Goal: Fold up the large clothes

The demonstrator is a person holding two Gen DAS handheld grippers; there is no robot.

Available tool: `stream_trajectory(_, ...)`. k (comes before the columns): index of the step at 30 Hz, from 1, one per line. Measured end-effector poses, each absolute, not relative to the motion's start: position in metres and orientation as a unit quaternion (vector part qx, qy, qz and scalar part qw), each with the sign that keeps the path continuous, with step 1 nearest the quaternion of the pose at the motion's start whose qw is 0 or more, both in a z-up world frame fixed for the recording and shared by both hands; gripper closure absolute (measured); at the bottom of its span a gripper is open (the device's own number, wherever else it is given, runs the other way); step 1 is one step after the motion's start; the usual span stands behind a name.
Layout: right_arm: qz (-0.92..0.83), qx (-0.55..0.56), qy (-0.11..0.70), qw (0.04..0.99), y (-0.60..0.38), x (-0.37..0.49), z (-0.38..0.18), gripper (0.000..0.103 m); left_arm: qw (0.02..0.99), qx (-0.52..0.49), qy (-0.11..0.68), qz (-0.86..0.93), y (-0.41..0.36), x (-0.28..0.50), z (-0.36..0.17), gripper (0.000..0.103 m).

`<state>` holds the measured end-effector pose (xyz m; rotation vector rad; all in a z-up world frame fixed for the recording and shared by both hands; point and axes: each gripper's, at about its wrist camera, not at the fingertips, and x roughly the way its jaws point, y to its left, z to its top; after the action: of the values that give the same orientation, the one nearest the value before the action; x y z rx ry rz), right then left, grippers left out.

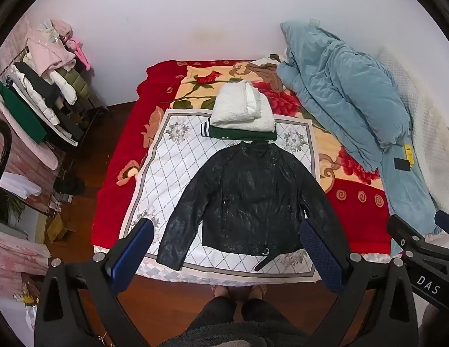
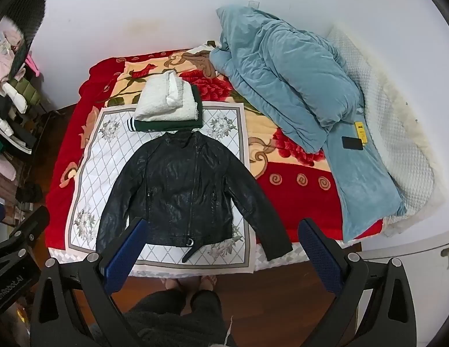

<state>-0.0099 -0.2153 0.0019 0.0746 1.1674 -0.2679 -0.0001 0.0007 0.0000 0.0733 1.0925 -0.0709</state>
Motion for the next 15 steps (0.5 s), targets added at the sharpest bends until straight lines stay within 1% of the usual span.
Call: stream_trajectory(15, -0.128, 0.033, 0.549, 0.826, -0.2146, -0.0149, 0.0019, 0.000, 0.853, 0.039, 0.520, -0.032, 0.0004, 0.0005, -0.0006, 0.000)
